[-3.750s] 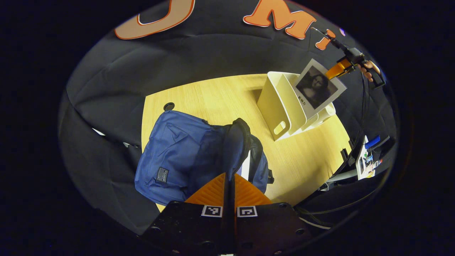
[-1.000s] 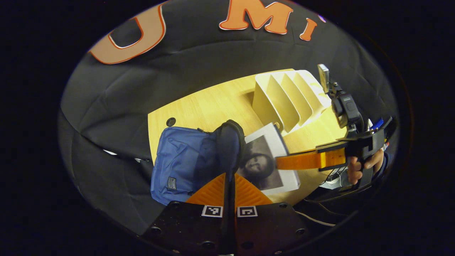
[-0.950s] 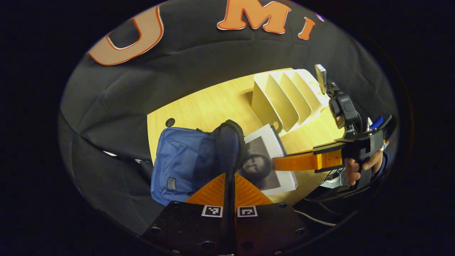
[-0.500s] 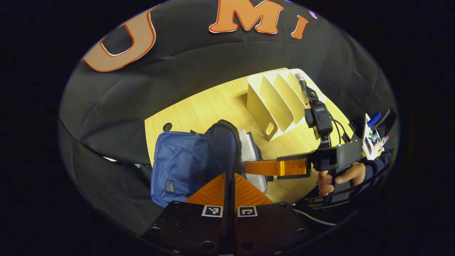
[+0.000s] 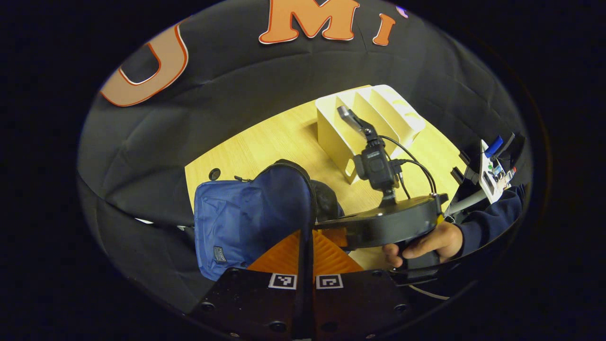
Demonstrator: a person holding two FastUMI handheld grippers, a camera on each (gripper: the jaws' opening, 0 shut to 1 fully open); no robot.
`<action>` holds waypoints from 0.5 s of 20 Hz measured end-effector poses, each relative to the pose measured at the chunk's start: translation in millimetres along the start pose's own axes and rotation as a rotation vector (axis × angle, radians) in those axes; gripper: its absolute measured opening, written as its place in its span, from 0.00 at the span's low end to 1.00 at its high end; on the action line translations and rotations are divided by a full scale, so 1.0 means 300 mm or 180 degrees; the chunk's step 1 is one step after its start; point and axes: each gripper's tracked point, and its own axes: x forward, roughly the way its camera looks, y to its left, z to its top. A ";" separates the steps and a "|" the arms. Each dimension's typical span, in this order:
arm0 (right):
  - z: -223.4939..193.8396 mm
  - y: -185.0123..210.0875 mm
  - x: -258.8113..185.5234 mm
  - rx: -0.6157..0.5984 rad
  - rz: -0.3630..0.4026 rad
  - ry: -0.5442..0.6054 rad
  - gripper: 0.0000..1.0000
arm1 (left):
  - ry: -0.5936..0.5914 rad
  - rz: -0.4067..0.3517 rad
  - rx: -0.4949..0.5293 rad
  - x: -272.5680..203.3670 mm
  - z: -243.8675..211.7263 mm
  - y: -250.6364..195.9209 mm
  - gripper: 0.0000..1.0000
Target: Open the schoolbag, grab two books from the bookshelf and put them into the schoolbag.
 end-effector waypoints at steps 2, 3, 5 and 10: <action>0.007 -0.014 -0.003 -0.0017 -0.0081 0.0004 0.34 | -0.0019 -0.0009 -0.0049 -0.004 -0.011 0.006 0.01; 0.000 -0.028 0.001 -0.0018 -0.0170 0.0045 0.46 | -0.0028 0.0003 -0.0077 -0.007 -0.011 0.018 0.01; -0.004 -0.054 -0.016 -0.0059 -0.0296 0.0090 0.54 | -0.0041 0.0033 -0.0176 -0.004 -0.023 0.043 0.01; 0.069 -0.045 -0.109 -0.0343 -0.0374 -0.0135 0.80 | -0.0075 0.0078 -0.0404 -0.005 -0.041 0.086 0.01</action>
